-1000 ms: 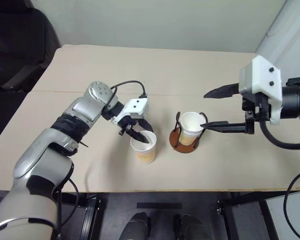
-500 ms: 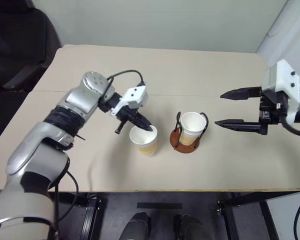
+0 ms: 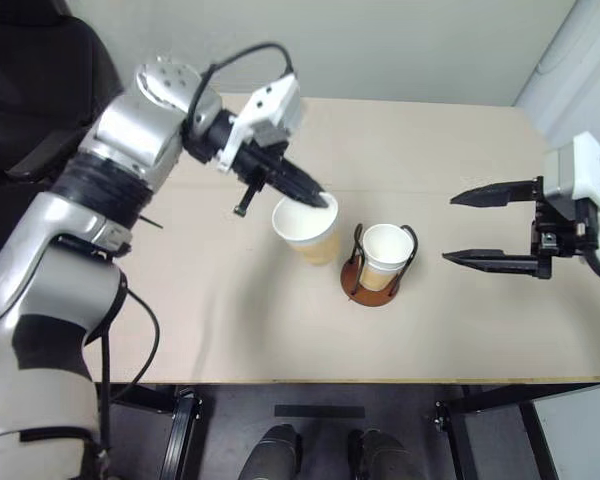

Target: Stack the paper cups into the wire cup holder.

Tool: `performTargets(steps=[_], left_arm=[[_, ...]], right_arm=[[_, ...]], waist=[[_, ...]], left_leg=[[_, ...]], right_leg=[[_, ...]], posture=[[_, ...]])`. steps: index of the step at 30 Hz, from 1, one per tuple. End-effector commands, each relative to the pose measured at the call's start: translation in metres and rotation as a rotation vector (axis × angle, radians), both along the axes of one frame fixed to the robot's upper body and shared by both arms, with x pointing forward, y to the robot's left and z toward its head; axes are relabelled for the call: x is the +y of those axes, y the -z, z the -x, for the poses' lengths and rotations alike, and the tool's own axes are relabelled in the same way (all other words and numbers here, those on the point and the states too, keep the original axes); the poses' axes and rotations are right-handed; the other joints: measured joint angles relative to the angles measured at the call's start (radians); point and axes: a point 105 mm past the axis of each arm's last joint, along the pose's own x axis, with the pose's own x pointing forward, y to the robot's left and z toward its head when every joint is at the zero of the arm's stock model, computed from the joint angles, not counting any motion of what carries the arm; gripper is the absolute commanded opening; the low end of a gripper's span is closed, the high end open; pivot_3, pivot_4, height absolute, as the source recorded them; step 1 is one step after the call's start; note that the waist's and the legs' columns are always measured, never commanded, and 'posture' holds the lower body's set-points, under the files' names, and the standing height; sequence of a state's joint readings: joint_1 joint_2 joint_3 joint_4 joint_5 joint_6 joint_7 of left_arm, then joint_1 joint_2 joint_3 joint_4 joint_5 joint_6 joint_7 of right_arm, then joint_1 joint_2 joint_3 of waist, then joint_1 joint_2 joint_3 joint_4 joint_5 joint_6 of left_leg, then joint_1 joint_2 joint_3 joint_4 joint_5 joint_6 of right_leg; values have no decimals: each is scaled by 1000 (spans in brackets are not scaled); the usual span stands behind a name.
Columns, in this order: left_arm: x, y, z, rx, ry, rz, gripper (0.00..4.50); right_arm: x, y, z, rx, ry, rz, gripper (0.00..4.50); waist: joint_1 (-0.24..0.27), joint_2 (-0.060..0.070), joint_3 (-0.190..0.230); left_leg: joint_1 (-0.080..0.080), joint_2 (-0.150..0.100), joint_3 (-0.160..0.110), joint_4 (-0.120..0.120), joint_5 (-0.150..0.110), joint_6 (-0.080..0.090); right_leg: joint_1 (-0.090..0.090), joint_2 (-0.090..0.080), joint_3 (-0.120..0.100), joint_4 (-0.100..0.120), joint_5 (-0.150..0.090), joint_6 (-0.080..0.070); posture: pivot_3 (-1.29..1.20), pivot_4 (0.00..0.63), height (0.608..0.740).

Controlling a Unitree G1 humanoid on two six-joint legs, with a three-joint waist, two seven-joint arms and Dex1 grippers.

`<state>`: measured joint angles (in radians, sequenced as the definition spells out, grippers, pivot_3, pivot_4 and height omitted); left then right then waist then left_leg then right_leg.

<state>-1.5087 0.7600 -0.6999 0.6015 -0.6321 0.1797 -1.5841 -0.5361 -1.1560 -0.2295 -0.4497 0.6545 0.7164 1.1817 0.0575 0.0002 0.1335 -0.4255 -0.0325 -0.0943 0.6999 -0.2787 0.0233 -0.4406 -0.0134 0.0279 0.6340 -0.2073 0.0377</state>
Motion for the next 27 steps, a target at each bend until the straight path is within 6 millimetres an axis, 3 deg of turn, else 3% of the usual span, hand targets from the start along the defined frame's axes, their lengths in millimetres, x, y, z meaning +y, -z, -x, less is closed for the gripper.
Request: performTargets(steps=[1, 5, 10, 20, 27], left_arm=[[-8, -30, 8, -9, 54, 85, 31], [-20, -46, 6, 0, 58, 140, 31], [-33, -45, -4, 16, 38, 156, 31], [-52, -18, -24, 6, 5, 106, 31], [-64, -8, -26, 33, 9, 111, 31]], right_arm=[[-2, -13, 5, -64, -4, -1, 3734], [-4, -12, 4, -65, 1, 5, 3734], [-4, -11, 3, -69, 10, 3, 3734], [-5, -7, 4, -67, 22, 1, 3734], [-6, -5, 4, -66, 29, 1, 3734]], waist=[[-1, 0, 0], [0, 0, 0], [1, 0, 0], [7, 1, 1], [8, 1, 1]], left_leg=[[0, 0, 0, 0, 0, 0], [0, 0, 0, 0, 0, 0], [-1, 0, 1, 0, 0, 0], [-2, 0, 2, 1, 0, 1], [-3, 0, 3, 3, -1, 2]], right_leg=[[0, 0, 0, 0, 0, 0], [0, 0, 0, 0, 0, 0], [0, -1, 0, -1, 0, 1], [-1, -1, 1, -1, 0, 3], [-1, -1, 1, -1, 0, 5]], posture=[[0, 150, 740], [0, 150, 740], [0, 150, 740], [0, 150, 740], [0, 150, 740]])
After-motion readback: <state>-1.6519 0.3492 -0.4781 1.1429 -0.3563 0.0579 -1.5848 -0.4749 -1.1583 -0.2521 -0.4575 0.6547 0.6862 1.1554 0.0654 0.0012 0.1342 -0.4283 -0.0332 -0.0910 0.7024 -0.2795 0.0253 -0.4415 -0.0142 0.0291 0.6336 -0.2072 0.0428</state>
